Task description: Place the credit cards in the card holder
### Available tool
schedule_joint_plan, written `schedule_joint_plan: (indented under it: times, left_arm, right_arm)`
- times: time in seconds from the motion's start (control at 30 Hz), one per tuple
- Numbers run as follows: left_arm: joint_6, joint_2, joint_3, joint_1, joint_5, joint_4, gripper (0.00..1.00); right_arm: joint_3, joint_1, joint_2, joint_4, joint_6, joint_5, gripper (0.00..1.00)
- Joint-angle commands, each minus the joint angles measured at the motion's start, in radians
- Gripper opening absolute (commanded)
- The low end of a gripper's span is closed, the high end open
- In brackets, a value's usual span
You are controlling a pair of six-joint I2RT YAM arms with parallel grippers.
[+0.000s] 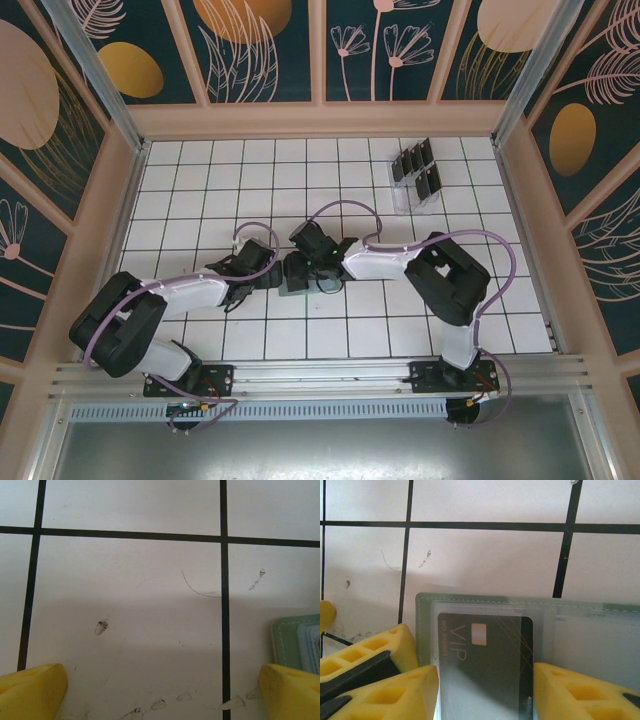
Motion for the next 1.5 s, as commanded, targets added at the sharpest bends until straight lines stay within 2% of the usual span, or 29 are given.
schedule_joint_plan:
  times: [0.0,0.37,1.47]
  left_arm:
    - [-0.015,-0.011,-0.022,0.001,0.039,0.022,0.98]
    - [-0.064,-0.109,-0.035,0.0,-0.011,-0.062,0.98]
    - [-0.097,-0.031,-0.079,0.001,0.047,-0.005,0.98]
  right_arm:
    - [-0.016,0.011,-0.05,0.026,0.027,-0.003,0.52]
    - [-0.106,0.016,-0.135,0.033,0.042,0.017,0.52]
    - [-0.06,0.044,-0.03,0.082,0.056,-0.03,0.51]
